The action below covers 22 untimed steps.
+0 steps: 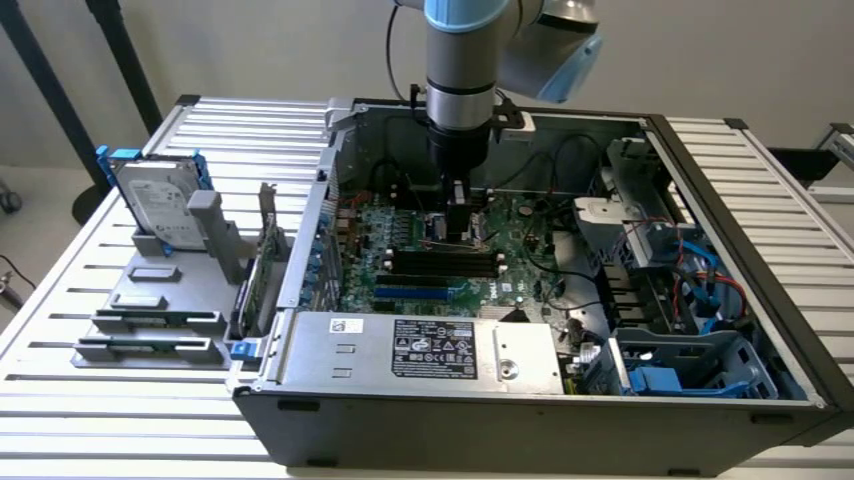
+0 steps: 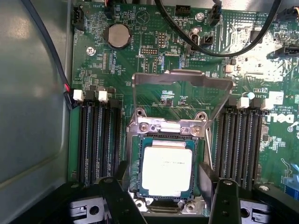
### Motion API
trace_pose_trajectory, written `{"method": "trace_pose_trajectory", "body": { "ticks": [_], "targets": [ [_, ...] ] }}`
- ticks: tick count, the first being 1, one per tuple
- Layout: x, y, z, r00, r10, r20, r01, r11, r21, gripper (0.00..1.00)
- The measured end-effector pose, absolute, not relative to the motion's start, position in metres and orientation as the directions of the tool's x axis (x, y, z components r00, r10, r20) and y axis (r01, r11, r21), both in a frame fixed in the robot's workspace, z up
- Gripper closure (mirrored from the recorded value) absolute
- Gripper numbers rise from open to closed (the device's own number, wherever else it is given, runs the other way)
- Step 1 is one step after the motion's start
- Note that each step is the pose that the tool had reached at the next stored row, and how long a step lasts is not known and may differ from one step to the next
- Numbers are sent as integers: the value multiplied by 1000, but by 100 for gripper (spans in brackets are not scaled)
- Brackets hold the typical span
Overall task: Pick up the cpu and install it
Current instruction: 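Place the cpu into insertion slot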
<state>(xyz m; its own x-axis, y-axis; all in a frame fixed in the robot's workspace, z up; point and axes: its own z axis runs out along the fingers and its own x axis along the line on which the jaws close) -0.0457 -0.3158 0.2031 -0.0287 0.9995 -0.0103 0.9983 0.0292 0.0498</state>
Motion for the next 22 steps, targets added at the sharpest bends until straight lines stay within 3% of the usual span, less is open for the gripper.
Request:
{"method": "trace_pose_trajectory", "body": {
  "ticks": [11,22],
  "targets": [
    [-46,-316,201,-29,999,-29,998,30,49,31],
    [-46,-315,200,-29,997,-70,998,32,48,31]
  ]
}}
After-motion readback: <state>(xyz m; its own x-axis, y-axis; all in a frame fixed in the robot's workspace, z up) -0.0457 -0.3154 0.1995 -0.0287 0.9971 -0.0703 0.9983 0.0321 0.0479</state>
